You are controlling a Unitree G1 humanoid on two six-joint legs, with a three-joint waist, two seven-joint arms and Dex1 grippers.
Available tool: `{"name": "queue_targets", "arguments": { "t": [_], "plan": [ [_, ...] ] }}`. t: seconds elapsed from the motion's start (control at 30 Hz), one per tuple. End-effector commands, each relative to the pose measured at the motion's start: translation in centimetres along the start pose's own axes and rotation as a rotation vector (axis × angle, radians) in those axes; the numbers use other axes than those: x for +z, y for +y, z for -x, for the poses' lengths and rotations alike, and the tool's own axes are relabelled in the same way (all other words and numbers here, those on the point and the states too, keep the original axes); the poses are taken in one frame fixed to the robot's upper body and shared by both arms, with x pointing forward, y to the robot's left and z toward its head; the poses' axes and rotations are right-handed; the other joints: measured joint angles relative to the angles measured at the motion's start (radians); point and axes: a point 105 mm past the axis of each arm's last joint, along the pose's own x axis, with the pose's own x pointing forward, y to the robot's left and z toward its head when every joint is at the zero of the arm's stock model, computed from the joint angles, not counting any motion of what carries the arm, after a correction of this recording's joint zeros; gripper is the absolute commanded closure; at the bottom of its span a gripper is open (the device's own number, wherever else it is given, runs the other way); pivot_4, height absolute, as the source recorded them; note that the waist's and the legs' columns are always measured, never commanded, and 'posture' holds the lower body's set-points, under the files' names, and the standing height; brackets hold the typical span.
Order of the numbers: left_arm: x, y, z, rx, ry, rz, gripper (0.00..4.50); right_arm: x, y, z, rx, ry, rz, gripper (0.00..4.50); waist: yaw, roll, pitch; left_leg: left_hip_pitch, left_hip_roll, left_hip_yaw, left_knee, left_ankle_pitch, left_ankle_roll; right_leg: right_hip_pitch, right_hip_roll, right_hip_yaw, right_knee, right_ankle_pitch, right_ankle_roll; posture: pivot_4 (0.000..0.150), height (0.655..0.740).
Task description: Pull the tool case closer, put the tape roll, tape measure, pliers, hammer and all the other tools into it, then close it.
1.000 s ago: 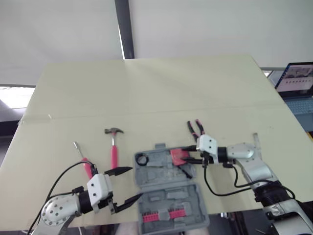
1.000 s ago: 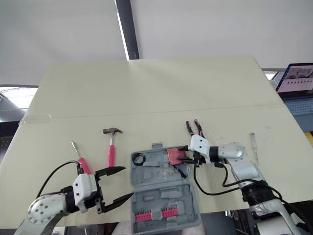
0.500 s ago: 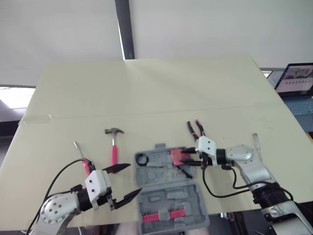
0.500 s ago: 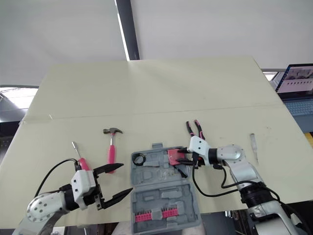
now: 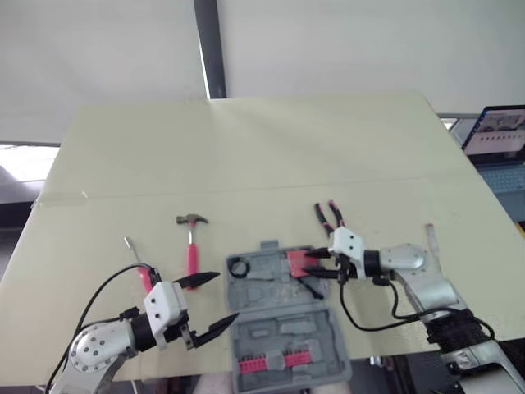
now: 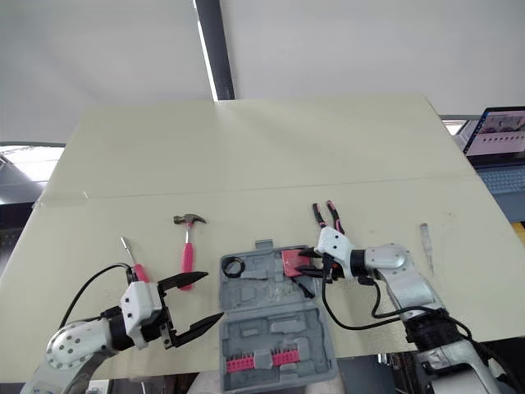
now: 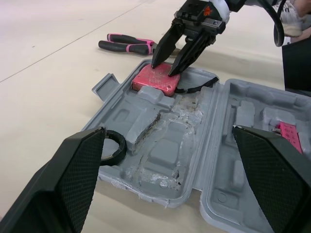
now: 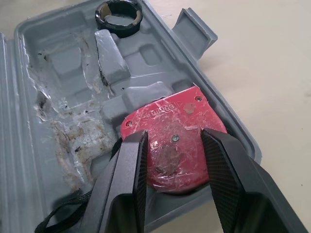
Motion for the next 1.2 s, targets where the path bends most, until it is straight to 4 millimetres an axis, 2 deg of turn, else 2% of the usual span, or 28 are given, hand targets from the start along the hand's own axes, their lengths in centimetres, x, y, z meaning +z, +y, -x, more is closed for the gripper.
{"name": "queue_targets", "arguments": {
  "t": [0.03,0.13,0.27,0.37,0.47,0.63,0.67,0.83,0.93,1.03,1.2],
  "plan": [
    [0.4,0.1,1.2,0.048,0.006,0.013,0.0,2.0,0.0,3.3,-0.097,-0.013,-0.048,2.66,0.001,0.0,0.0,0.0,0.0,0.0,0.0,0.0,0.0,0.0,0.0,0.0,0.0,0.0,0.0,0.15,0.736],
    [-0.4,-0.3,2.7,0.078,0.041,0.076,0.0,1.3,1.9,5.4,-0.117,0.032,-0.097,2.66,0.011,-0.001,0.0,0.0,0.0,0.0,-0.001,0.0,0.0,0.0,0.0,0.0,-0.001,0.0,0.0,0.15,0.736],
    [-1.6,-1.2,4.8,0.126,0.102,0.166,0.0,-0.6,4.4,8.2,-0.171,0.092,-0.197,2.66,0.023,-0.001,0.0,0.0,0.0,0.001,-0.001,0.0,0.001,0.001,0.0,0.0,-0.001,0.0,0.0,0.15,0.736],
    [-2.2,-0.8,6.4,0.236,0.116,0.188,0.0,-2.0,5.9,10.1,-0.202,0.137,-0.247,2.66,0.027,-0.002,0.0,0.001,0.0,0.002,0.0,-0.001,0.001,0.002,0.0,0.001,-0.001,0.0,0.0,0.15,0.736],
    [-2.8,-1.7,7.7,0.271,0.149,0.189,0.0,-3.2,6.9,11.7,-0.239,0.168,-0.301,1.88,0.025,-0.002,0.0,0.001,0.0,0.002,0.0,-0.001,0.001,0.002,0.0,0.002,-0.002,0.0,0.0,0.15,0.736],
    [-3.1,-1.5,9.1,0.35,0.187,0.147,0.0,-5.1,7.5,13.3,-0.275,0.199,-0.336,0.06,0.024,-0.003,0.0,0.002,0.0,0.002,0.0,-0.002,0.002,0.002,0.0,0.002,-0.002,0.0,0.0,0.15,0.736],
    [-3.1,-1.5,9.2,0.352,0.191,0.143,0.0,-5.3,7.5,13.4,-0.279,0.202,-0.337,0.06,0.024,-0.003,0.0,0.002,0.0,0.002,0.0,-0.002,0.002,0.002,0.0,0.002,-0.002,0.0,0.0,0.15,0.736],
    [-2.7,-1.5,9.0,0.334,0.18,0.138,0.0,-5.6,7.1,13.4,-0.284,0.199,-0.33,0.06,0.023,-0.003,0.0,0.002,0.0,0.002,0.0,-0.002,0.002,0.002,0.0,0.002,-0.002,0.0,0.0,0.15,0.736],
    [-2.1,-1.5,8.2,0.302,0.144,0.151,0.0,-5.5,7.0,13.1,-0.283,0.192,-0.326,0.06,0.024,-0.003,0.0,0.002,0.0,0.002,0.0,-0.002,0.002,0.002,0.0,0.002,-0.002,0.0,0.0,0.15,0.736],
    [-0.5,-2.0,6.4,0.181,0.066,0.156,0.0,-5.1,5.9,12.9,-0.331,0.165,-0.315,0.06,0.024,-0.003,0.0,0.002,0.0,0.002,0.001,-0.002,0.002,0.002,0.0,0.002,-0.002,0.0,0.0,0.15,0.736],
    [2.6,-1.5,3.1,0.051,-0.077,0.073,0.0,-3.8,3.3,11.8,-0.46,0.094,-0.31,0.06,0.023,-0.002,-0.001,0.002,0.0,0.002,0.002,-0.002,0.002,0.002,0.0,0.002,-0.001,0.0,-0.001,0.15,0.736]
  ]
}}
